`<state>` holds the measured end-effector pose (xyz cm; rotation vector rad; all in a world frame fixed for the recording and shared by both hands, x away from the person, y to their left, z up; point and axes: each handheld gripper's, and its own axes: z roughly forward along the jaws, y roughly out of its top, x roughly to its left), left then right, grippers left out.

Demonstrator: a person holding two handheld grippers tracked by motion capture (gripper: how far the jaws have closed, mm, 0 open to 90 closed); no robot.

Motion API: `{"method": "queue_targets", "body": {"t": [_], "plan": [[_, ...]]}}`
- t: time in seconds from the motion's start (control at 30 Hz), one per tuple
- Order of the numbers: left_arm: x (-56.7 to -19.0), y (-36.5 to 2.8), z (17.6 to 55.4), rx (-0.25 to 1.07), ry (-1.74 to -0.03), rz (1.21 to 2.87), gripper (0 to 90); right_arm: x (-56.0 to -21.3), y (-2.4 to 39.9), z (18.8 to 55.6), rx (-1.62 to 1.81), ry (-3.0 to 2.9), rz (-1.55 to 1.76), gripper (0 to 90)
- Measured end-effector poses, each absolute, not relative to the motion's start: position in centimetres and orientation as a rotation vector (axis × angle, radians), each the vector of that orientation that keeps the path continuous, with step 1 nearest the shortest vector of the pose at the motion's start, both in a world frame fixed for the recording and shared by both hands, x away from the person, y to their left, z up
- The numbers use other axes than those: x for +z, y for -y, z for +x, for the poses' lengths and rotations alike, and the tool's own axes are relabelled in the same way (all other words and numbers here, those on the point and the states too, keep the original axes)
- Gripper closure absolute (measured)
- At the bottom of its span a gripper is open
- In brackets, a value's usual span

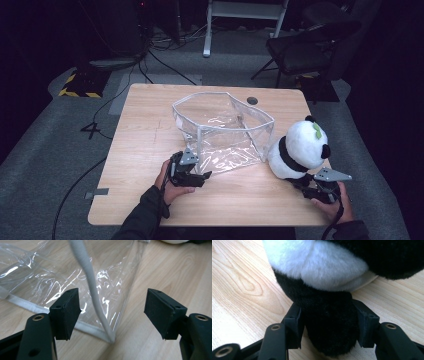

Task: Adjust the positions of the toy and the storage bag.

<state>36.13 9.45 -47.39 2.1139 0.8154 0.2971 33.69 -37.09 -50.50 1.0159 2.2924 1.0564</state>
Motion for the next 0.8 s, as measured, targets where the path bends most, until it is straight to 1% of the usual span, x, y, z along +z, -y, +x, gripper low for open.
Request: {"method": "queue_targets", "body": {"t": [0.1, 0.17, 0.2, 0.27, 0.33, 0.37, 0.47, 0.53, 0.63, 0.8], "plan": [[-47.8, -8.6, 36.4, 0.317, -0.827, 2.116, 32.4, -50.5, 37.1, 33.7, 1.057, -2.293, 1.016, 48.5], [-48.1, -8.2, 36.5, 0.341, -0.834, 2.123, 38.3, -50.5, 37.1, 33.7, 1.057, -2.293, 1.016, 48.5], [-48.2, -8.1, 36.6, 0.358, -0.844, 2.124, 42.8, -50.5, 37.1, 33.7, 1.059, -2.293, 1.017, 48.5], [-48.4, -8.2, 36.8, 0.364, -0.829, 2.118, 60.2, -50.5, 37.1, 33.7, 1.059, -2.294, 1.016, 48.5], [-48.5, -8.0, 36.7, 0.383, -0.819, 2.138, 69.5, -50.5, 37.1, 33.7, 1.060, -2.295, 1.016, 48.5], [-48.4, -8.0, 36.7, 0.391, -0.805, 2.146, 71.8, -50.5, 37.1, 33.7, 1.060, -2.295, 1.015, 48.5], [-48.3, -8.5, 36.6, 0.338, -0.787, 2.147, 78.6, -50.5, 37.1, 33.7, 1.060, -2.296, 1.015, 48.5], [-48.2, -9.1, 36.4, 0.303, -0.735, 2.166, 81.0, -50.5, 37.2, 33.8, 1.062, -2.297, 1.014, 48.5], [-48.2, -10.3, 35.7, 0.246, -0.673, 2.187, 81.6, -50.5, 37.2, 33.8, 1.063, -2.298, 1.014, 48.5], [-48.1, -12.2, 34.4, 0.220, -0.654, 2.195, 81.3, -50.5, 37.1, 33.7, 1.059, -2.297, 1.011, 48.5]]}}
